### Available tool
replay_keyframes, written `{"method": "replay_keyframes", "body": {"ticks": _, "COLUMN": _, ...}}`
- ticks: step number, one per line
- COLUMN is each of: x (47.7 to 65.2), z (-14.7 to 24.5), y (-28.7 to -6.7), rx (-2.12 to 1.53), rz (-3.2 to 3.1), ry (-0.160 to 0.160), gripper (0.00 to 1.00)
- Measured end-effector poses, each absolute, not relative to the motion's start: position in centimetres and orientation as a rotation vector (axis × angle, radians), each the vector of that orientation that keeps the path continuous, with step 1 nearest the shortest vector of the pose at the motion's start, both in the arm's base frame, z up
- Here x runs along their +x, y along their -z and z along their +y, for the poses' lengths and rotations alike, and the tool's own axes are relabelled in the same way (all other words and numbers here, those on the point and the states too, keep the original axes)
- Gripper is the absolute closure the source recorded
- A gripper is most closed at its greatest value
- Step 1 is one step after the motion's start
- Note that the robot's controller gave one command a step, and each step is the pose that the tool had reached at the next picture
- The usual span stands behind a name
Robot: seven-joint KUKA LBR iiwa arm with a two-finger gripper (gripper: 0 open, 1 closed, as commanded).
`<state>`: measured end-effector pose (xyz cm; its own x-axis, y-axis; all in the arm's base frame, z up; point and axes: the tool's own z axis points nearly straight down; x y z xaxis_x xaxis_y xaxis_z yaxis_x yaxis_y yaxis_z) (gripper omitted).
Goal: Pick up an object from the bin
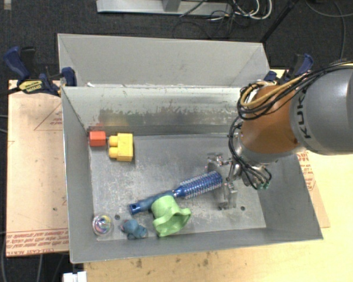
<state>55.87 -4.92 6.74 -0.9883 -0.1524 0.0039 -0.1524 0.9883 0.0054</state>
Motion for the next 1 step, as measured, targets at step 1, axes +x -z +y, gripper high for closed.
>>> {"method": "replay_keyframes", "body": {"ticks": 1, "x": 58.97, "z": 0.05, "y": -7.04, "rx": 0.363, "rz": -3.126, "ry": 0.003, "gripper": 0.00}}
